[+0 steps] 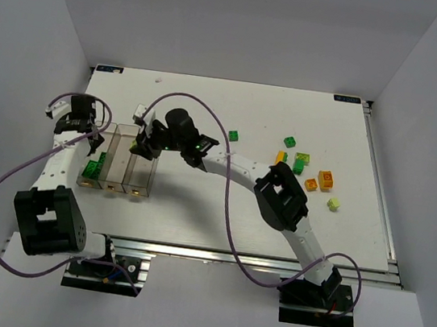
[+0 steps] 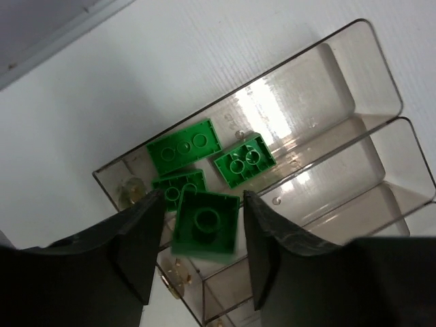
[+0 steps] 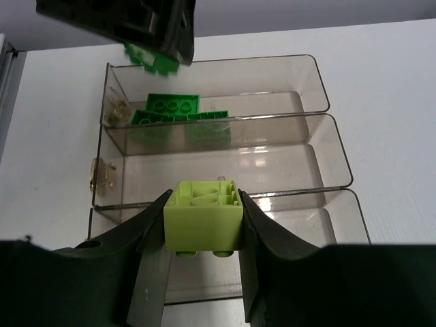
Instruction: Sort the legos into containers by color
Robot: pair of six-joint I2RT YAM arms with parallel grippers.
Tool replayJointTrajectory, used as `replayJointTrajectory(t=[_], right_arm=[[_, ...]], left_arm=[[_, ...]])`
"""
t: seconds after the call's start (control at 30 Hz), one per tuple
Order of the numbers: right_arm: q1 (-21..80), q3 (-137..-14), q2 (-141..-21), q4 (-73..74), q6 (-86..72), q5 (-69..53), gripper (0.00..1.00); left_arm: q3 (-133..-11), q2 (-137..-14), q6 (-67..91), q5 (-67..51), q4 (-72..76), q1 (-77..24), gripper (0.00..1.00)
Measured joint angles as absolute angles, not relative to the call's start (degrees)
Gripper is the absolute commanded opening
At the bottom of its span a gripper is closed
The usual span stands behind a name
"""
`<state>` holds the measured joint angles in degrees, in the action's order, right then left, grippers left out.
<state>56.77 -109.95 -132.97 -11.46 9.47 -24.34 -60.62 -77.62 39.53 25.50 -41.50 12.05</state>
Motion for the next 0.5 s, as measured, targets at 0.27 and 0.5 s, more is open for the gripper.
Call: replayJointTrajectory(t=[0.27, 0.5], right_arm=[[57.9, -113.4, -136.3, -13.5, 8.1, -22.4, 0.19], [61.0, -113.6, -137.4, -15.7, 8.6, -21.1, 0.44]], left_arm=[[-59.7, -80.8, 39.7, 25.4, -40.2, 12.8, 0.78], [-62.7, -79.8, 40.3, 23.8, -42.3, 13.0, 0.79]])
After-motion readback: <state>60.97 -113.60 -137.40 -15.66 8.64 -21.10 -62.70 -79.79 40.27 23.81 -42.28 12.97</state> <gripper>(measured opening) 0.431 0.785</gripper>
